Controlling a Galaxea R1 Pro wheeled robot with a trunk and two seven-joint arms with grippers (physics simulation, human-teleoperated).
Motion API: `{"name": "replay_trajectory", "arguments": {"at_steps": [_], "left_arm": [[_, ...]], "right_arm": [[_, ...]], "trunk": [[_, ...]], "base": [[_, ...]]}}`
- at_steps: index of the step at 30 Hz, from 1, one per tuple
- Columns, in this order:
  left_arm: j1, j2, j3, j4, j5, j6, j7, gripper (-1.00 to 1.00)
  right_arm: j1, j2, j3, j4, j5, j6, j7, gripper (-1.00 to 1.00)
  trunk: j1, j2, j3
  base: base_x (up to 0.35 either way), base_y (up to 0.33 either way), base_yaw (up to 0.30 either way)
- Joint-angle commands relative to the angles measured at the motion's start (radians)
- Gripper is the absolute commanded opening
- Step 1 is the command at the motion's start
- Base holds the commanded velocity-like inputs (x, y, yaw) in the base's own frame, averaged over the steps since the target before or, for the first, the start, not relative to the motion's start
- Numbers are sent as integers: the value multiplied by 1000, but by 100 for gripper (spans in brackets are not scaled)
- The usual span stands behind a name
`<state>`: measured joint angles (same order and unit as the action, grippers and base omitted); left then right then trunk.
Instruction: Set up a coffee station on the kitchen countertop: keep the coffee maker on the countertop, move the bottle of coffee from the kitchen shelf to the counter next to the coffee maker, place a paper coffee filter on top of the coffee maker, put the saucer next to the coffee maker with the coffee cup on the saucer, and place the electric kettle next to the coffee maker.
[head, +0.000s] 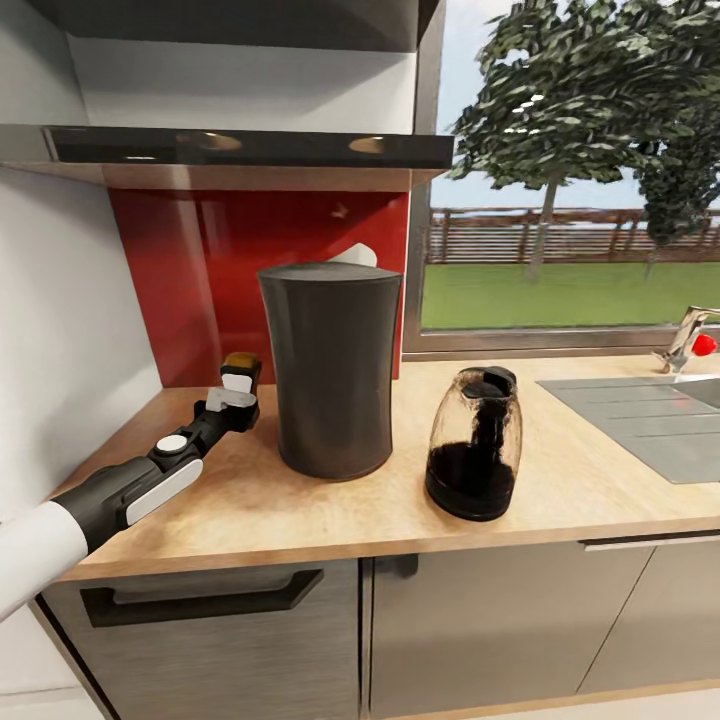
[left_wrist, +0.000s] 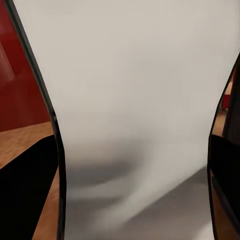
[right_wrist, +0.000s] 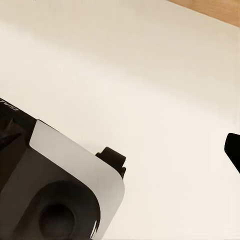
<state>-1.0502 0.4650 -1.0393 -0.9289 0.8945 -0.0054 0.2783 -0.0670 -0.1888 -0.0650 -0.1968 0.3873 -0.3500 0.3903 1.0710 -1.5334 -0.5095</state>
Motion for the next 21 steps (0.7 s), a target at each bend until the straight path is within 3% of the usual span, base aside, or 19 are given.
{"name": "replay_trajectory", "arguments": {"at_steps": [1, 21], "left_arm": [[-2, 1, -6, -2, 6, -1, 9, -100], [-2, 1, -5, -2, 6, -1, 9, -100]], "right_arm": [[-1, 0, -7, 0, 6, -3, 5, 100], [-1, 0, -7, 0, 5, -3, 5, 100]], "trunk": [[0, -1, -1], [0, -1, -3]], "base": [[1, -12, 0], [33, -1, 0]]}}
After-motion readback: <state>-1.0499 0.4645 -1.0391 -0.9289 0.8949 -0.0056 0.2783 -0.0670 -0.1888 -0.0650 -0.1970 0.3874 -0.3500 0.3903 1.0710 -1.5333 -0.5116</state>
